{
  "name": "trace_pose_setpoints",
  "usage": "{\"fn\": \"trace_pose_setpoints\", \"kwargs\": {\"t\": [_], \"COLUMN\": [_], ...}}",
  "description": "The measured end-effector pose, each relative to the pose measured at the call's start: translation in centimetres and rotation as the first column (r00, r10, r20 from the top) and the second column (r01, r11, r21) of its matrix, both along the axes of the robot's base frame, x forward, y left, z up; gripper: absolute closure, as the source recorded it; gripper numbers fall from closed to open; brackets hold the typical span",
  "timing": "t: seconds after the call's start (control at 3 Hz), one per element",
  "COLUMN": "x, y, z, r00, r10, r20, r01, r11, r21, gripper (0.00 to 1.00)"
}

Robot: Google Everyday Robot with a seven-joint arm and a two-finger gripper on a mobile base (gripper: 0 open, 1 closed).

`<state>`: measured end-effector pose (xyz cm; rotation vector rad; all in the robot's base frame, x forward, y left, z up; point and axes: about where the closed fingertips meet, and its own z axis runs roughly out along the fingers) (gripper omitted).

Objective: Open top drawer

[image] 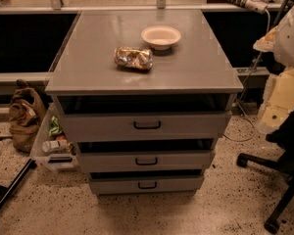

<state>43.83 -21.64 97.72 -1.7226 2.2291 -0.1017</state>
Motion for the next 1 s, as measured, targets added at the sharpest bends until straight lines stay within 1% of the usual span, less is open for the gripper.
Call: {"fn": "trace_pose_setpoints", "kwargs": {"t": [0.33,0.67,1.0], "x": [0.0,0.7,2.1], "y": [0.0,0.3,1.1], "z": [0.0,-2.4,-8.9], "r00": [1.0,0.9998,0.9998], "r10": [0.0,-0.005,0.012], "r20": [0.0,0.018,0.012], "r01": [0.0,0.005,-0.014], "r11": [1.0,1.0,0.996], "r21": [0.0,0.003,0.089], "gripper": [0.0,0.0,0.0]}}
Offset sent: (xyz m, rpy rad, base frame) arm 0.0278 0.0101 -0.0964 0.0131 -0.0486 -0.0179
